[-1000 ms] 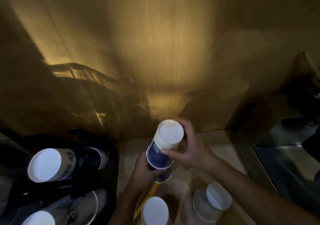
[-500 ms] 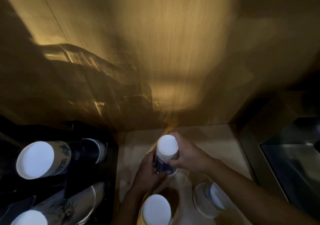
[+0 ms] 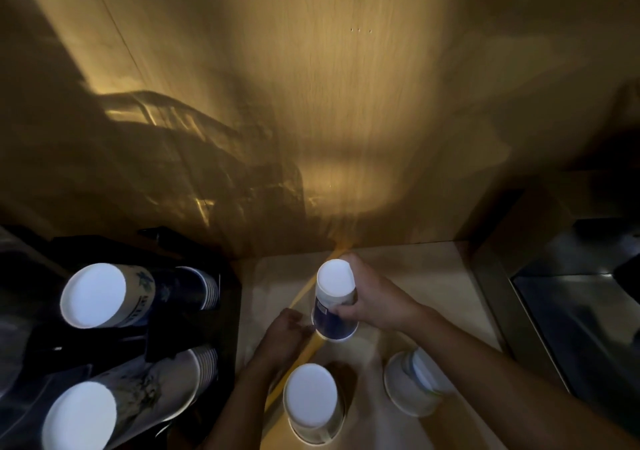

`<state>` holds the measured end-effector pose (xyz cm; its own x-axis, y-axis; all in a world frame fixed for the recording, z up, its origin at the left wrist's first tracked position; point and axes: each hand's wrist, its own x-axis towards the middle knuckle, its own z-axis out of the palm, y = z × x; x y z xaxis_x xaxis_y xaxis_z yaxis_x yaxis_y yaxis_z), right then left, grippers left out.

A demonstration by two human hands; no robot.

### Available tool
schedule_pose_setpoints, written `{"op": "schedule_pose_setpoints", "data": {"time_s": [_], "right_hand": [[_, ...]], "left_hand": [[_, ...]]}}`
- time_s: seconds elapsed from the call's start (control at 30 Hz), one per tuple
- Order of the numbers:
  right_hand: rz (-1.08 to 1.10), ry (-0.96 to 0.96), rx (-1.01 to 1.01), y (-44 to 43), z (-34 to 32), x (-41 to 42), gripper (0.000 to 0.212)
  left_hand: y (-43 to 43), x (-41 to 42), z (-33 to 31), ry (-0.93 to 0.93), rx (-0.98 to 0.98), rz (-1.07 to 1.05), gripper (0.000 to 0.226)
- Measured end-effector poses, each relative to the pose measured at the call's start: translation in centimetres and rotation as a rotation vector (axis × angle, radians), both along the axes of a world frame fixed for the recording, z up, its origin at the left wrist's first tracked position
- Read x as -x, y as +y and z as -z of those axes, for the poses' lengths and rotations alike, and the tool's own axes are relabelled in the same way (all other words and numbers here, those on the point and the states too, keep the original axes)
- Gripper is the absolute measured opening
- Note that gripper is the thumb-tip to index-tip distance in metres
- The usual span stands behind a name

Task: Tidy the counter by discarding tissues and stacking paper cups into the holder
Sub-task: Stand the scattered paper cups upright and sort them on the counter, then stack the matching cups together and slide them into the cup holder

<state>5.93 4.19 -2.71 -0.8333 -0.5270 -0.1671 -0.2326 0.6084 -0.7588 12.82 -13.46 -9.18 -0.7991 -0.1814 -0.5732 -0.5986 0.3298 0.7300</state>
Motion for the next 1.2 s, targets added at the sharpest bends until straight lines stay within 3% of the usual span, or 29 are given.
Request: {"op": "schedule_pose_setpoints", "data": {"time_s": [0.13, 0.3, 0.43, 0.63, 0.8, 0.97, 1.03, 1.1, 1.2], "right_hand": [[0.034, 0.03, -0.042, 0.7, -0.8, -0.1, 0.073], [0.067, 0.04, -0.053, 2.1, -1.2, -0.3, 0.07], [0.083, 0.056, -0.053, 2.6, -1.3, -0.7, 0.065], [0.078, 0.061, -0.08, 2.6, -1.4, -0.9, 0.066], [0.075, 0.059, -0.115, 2.5, -1.8, -1.1, 0.071], [0.095, 0.143, -0.28, 2.3, -2.9, -1.8, 0.083], [0.116, 0.28, -0.301, 2.0, -3.9, -2.9, 0.072], [0.143, 0.409, -0.196, 1.6, -4.9, -4.7, 0.046], [0.191, 0.343, -0.035, 0.7, -5.4, -7.6, 0.021]], "left_hand": [[-0.7, -1.4, -1.7, 0.019, -0.132, -0.127, 0.009], [-0.6, -3.5, -7.2, 0.187, -0.362, -0.324, 0.023], [-0.2, -7.0, -12.0, 0.456, -0.229, -0.247, 0.014], [1.6, -11.2, -12.8, 0.356, 0.14, 0.172, 0.06], [3.0, -11.7, -10.6, 0.392, 0.226, 0.101, 0.025], [4.0, -12.3, -9.5, 0.398, 0.174, -0.095, 0.047], [4.0, -12.2, -9.3, 0.377, 0.161, -0.106, 0.05], [3.9, -12.2, -9.0, 0.364, 0.134, -0.09, 0.042], [3.7, -12.2, -8.6, 0.291, -0.002, -0.126, 0.027]]}}
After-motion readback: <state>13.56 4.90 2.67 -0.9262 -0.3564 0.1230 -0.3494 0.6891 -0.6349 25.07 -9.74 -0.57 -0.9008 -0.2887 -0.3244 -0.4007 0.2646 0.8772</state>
